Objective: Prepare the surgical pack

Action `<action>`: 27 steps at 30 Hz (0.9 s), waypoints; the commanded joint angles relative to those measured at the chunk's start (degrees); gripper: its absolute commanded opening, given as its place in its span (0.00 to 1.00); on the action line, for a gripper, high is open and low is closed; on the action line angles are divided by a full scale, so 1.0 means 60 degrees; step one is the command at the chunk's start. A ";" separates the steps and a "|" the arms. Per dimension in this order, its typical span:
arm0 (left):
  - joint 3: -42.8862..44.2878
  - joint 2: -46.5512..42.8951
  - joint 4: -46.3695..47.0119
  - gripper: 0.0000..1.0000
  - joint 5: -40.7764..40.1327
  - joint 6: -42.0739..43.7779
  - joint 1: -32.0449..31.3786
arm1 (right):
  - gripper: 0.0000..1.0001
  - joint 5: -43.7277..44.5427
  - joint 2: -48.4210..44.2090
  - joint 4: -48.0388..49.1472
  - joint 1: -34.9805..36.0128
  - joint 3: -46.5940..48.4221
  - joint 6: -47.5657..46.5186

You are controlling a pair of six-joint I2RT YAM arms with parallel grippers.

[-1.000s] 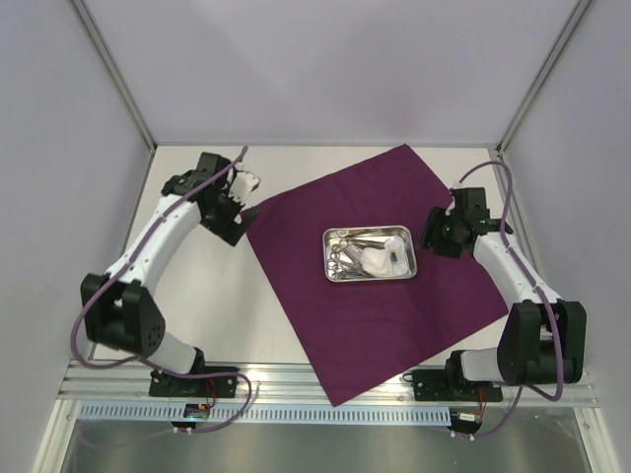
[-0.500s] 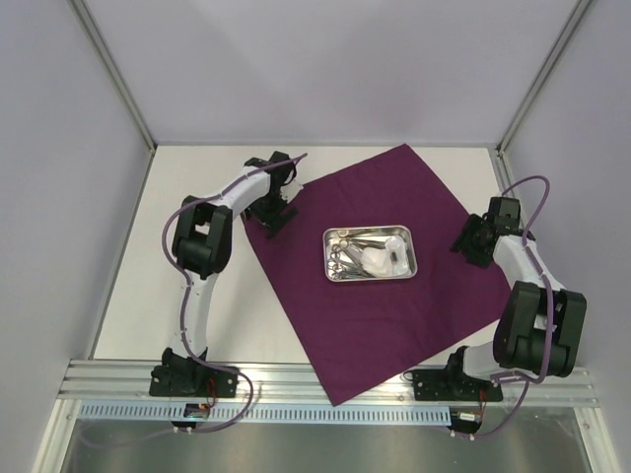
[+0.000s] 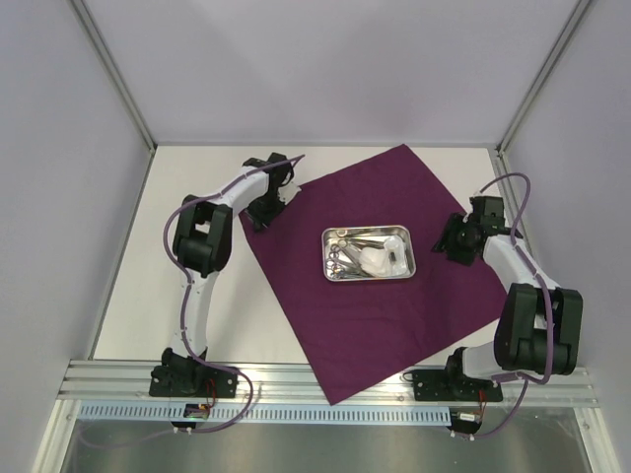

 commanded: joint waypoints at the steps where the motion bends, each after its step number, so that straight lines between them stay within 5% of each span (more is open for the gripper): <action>1: -0.0163 0.0162 0.0154 0.00 -0.0582 0.0307 0.0853 | 0.51 -0.0413 -0.0131 -0.0074 0.0520 0.0269 -0.0209; 14: -0.0938 -0.0174 0.0623 0.00 -0.0894 0.0221 0.2685 | 0.52 -0.1393 -0.0279 0.0597 0.3186 0.0678 -0.0195; 27: -0.1246 -0.0964 0.0784 0.00 -0.0688 0.0294 0.2700 | 0.36 -0.0810 0.2827 0.1683 0.4579 0.2393 0.1065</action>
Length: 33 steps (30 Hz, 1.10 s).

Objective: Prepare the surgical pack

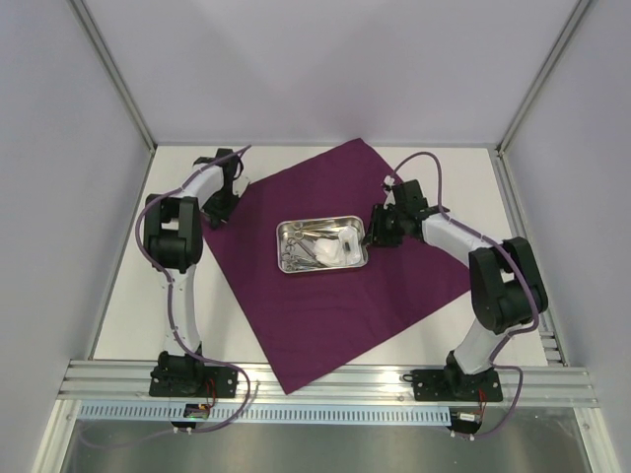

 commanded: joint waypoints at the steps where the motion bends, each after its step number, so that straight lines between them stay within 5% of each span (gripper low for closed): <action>1: -0.0285 -0.0499 0.0092 0.00 -0.0080 0.0207 0.0088 | 0.35 0.0513 0.0274 0.0503 0.0032 0.0389 0.0555; 4: -0.0344 -0.0690 0.0151 0.06 -0.0066 0.0236 0.0088 | 0.28 0.0484 0.0581 0.0504 0.0208 0.0346 0.0614; 11: -0.0534 -0.1494 0.0137 0.45 0.0110 0.0221 0.0088 | 0.07 0.0967 0.0071 0.0459 0.0706 -0.0401 0.0980; 16: -0.1075 -0.2490 0.0093 0.61 0.0490 0.0265 0.0088 | 0.04 0.1436 -0.0896 0.0562 0.1087 -0.1380 0.1478; 27: -0.3594 -0.5376 0.0049 0.67 0.1575 0.0397 0.0088 | 0.03 0.1523 -0.1747 0.1074 0.2127 -0.2481 0.2736; 33: -0.4430 -0.6651 -0.0229 0.68 0.1926 0.0456 0.0088 | 0.20 0.2210 -0.2405 0.1194 0.2317 -0.2950 0.3339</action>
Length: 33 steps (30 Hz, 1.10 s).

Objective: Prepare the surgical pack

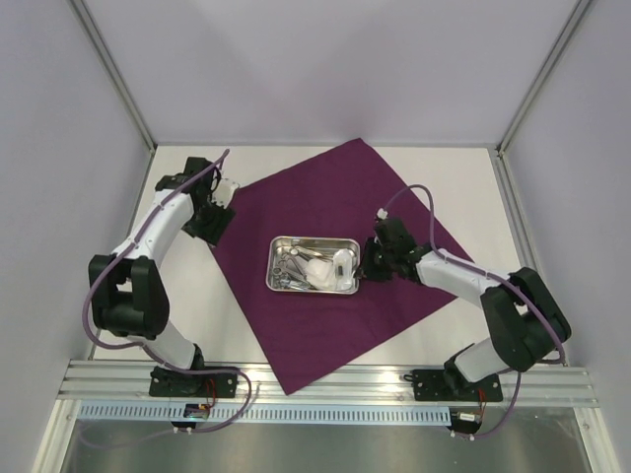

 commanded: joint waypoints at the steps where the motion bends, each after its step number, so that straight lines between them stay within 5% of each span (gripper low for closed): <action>1: -0.0263 -0.0964 -0.0280 0.68 0.0455 0.0201 0.0052 | 0.30 0.0616 -0.0668 0.0081 0.0121 -0.0149 0.0523; 4: -0.0454 -0.1579 -0.0514 0.71 0.0543 0.0215 0.0052 | 0.47 0.1261 -0.1473 -0.0475 0.0281 -0.0178 0.0422; 6: -0.0659 -0.1918 -0.0661 0.74 0.0499 0.0245 0.0052 | 0.48 0.2445 -0.2205 -0.1250 0.0573 0.0084 0.0144; 10: -0.1112 -0.3029 -0.1071 0.81 0.0251 0.0245 0.0052 | 0.55 0.4190 -0.2793 -0.2672 0.2822 0.1007 -0.1173; 16: -0.1859 -0.4538 -0.1863 0.88 -0.0319 0.0274 0.0052 | 0.70 0.3957 -0.1699 -0.2631 0.6776 0.1476 -0.2946; 24: -0.2593 -0.5771 -0.2405 0.91 -0.0614 -0.0150 0.0052 | 0.71 0.2156 0.1320 -0.0844 0.9553 0.2896 -0.4003; 33: -0.3062 -0.6065 -0.2405 0.91 -0.0585 -0.0341 0.0052 | 0.63 0.3092 0.2772 -0.1340 0.9701 0.3265 -0.3418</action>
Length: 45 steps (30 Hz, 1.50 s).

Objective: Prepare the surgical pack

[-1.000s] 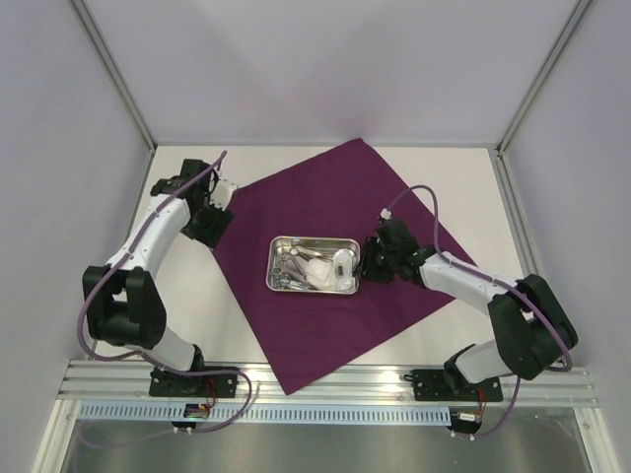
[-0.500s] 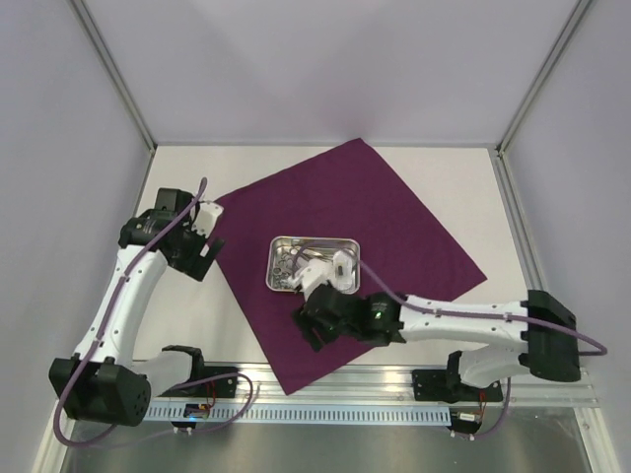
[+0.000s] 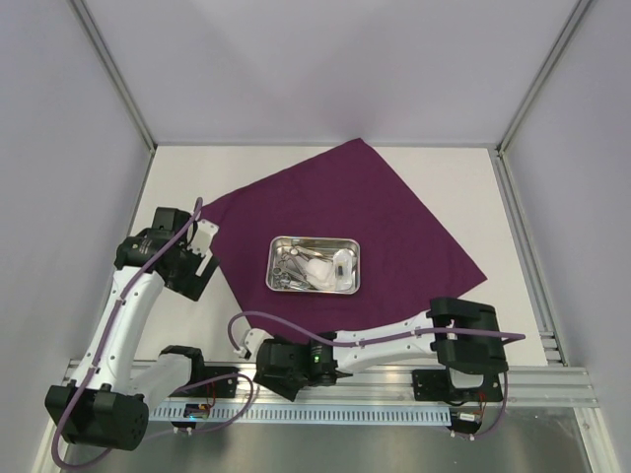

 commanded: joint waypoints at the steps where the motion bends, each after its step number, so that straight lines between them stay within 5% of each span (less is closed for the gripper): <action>1: -0.0075 -0.0149 -0.0085 0.91 -0.0017 -0.0243 0.0052 | 0.62 0.0670 0.0317 -0.0058 -0.0014 0.0084 0.0370; 7: 0.0027 -0.0149 -0.0099 0.91 0.0042 -0.0243 0.0052 | 0.47 0.0848 0.0757 -0.0030 -0.0014 -0.0312 0.0797; 15: 0.0028 -0.0251 -0.0114 0.91 0.0086 -0.0243 0.0052 | 0.01 0.1389 0.0509 -0.0058 -0.0102 -0.0459 0.0973; 27: 0.0320 -0.0120 -0.0128 0.91 0.0072 -0.0126 0.0052 | 0.00 0.1740 -0.0722 0.0206 -0.1814 -0.0226 0.0287; 45: 0.2663 0.2222 0.0310 0.88 0.1184 0.0050 -0.0021 | 0.01 -0.0073 0.0418 -0.0072 -0.7278 0.3596 -0.1664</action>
